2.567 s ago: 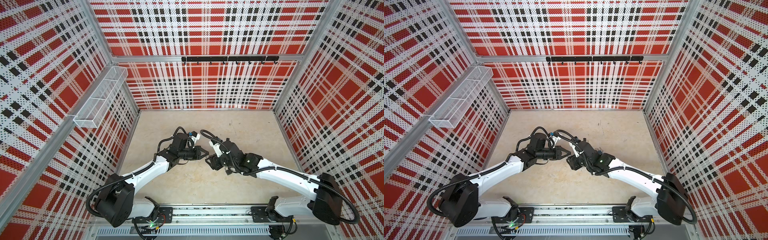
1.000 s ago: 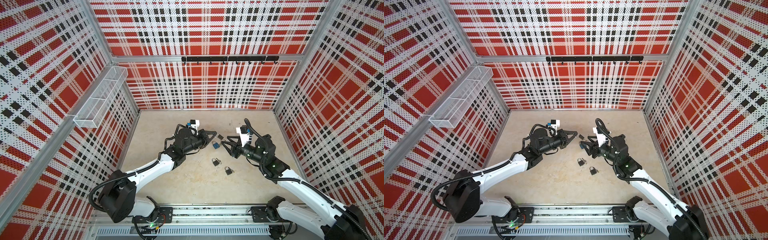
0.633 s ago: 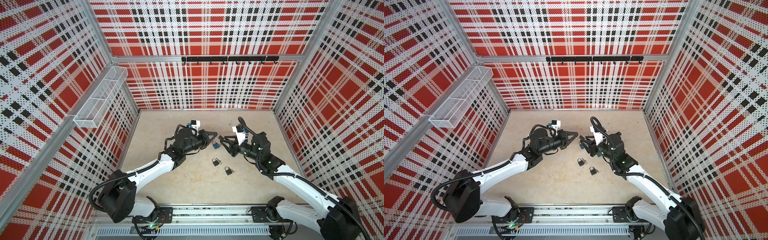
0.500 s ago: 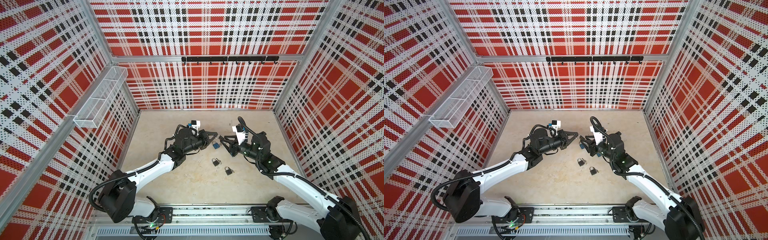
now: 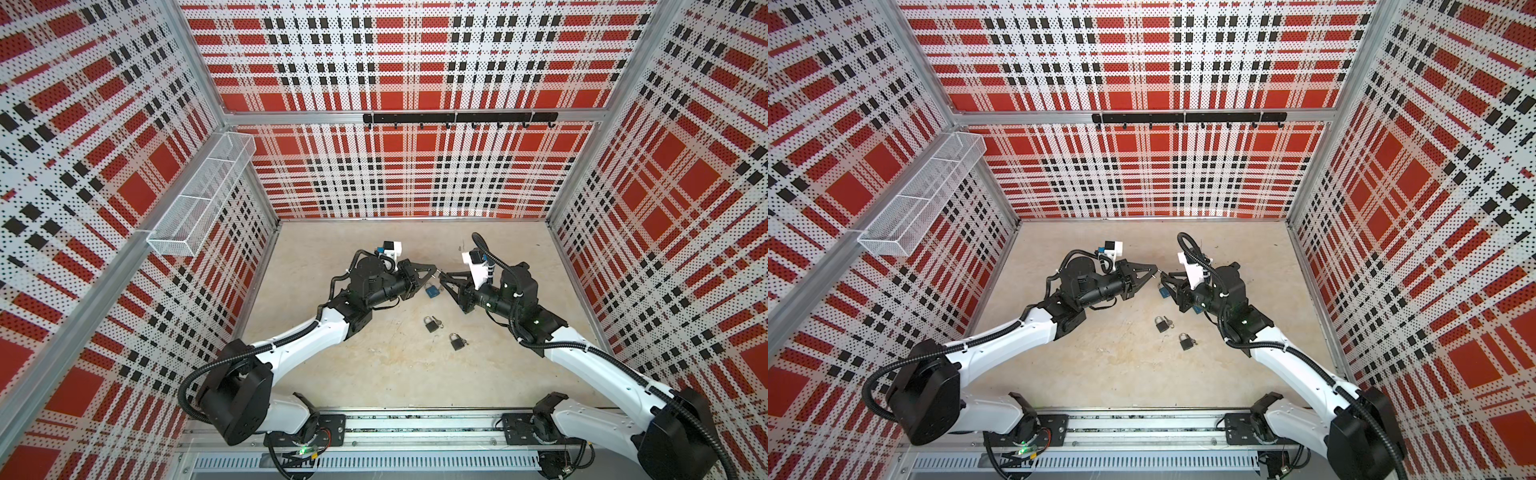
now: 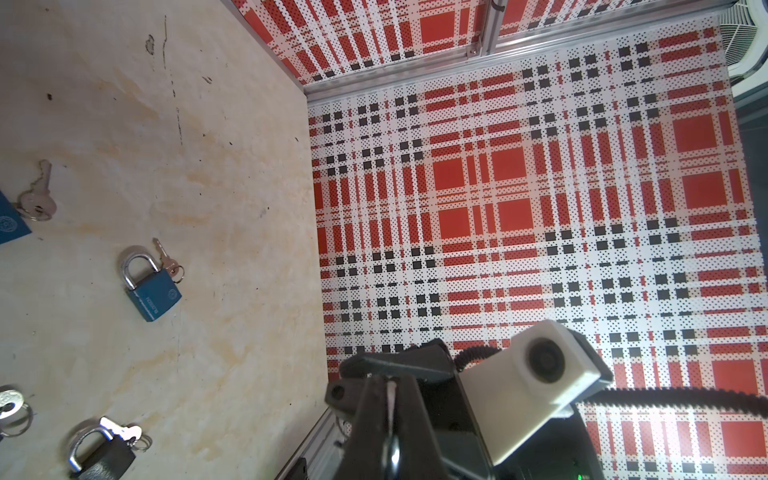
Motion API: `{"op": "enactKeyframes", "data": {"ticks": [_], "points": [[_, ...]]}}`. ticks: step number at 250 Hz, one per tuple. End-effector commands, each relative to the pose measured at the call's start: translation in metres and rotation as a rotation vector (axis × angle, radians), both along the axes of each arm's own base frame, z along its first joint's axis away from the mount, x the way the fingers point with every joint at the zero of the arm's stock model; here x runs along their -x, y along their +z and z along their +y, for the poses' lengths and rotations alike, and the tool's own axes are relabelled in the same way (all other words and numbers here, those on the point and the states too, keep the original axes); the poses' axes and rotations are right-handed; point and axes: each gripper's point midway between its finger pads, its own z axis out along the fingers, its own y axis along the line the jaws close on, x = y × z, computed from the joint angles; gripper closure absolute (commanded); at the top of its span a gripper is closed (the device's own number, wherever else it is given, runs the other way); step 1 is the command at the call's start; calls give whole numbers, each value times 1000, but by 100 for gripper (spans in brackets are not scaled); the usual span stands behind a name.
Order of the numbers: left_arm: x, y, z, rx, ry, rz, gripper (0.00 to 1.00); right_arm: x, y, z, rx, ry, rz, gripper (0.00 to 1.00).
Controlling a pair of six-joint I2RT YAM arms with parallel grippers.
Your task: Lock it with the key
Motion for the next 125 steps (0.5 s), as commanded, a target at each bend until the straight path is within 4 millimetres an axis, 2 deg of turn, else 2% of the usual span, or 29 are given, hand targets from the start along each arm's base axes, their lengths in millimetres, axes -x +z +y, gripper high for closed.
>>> {"op": "enactKeyframes", "data": {"ticks": [1,61,96,125], "points": [[2,23,-7,71,-25,-33,100,-3,24,3,-24,11,-73,71],[1,17,-9,71,-26,-22,100,-3,24,3,-24,10,-76,73],[1,18,-9,77,-24,-25,100,-4,24,4,-22,13,-76,86],[0,20,-8,81,-21,-29,100,-4,23,4,-22,11,-73,85]]}}
